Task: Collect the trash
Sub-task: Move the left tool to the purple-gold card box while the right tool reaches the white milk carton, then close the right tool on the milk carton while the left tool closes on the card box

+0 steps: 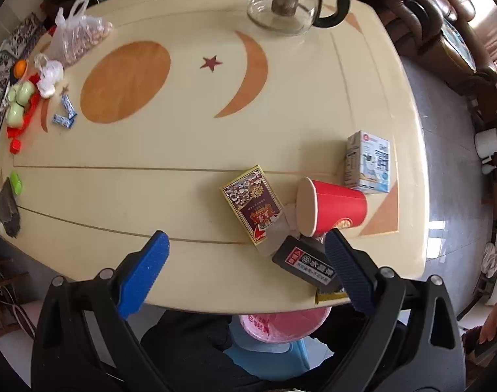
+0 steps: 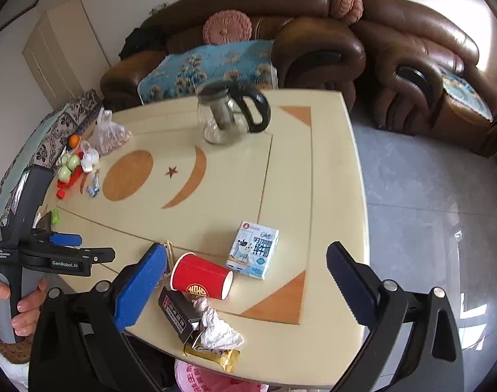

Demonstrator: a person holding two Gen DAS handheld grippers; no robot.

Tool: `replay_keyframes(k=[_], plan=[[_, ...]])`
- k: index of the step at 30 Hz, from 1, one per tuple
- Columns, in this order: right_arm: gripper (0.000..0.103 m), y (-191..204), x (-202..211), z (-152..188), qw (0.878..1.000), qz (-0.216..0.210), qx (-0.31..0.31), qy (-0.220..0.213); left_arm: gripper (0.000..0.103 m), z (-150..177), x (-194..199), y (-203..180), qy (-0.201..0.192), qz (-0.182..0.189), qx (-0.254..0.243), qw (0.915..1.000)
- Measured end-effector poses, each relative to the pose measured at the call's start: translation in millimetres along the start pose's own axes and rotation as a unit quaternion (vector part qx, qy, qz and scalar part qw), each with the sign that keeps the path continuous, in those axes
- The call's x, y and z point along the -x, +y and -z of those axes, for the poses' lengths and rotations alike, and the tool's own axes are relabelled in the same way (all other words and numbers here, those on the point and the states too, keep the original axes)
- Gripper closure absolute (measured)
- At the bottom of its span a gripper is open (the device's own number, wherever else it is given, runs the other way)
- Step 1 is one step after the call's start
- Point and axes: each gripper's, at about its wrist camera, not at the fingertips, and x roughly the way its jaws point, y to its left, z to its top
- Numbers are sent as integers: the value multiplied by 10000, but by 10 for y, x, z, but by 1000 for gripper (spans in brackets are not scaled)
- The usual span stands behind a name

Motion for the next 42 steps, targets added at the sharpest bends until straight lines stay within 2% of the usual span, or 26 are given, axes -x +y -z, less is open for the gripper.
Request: replay_keyframes(k=[15, 26, 33, 42], plan=[[7, 7, -941, 21, 9959, -232, -182, 856, 10, -140, -780, 3, 600, -22, 192, 9980], [7, -111, -1769, 110, 9868, -60, -576, 1511, 10, -237, -1150, 66, 772, -4, 461, 9960], [7, -99, -2065, 170, 9843, 55, -620, 1653, 10, -306, -1355, 190, 882, 79, 786, 9930], [7, -73, -2306, 210, 9823, 263, -546, 1770, 10, -386, -1559, 369, 863, 3, 1307, 9877]])
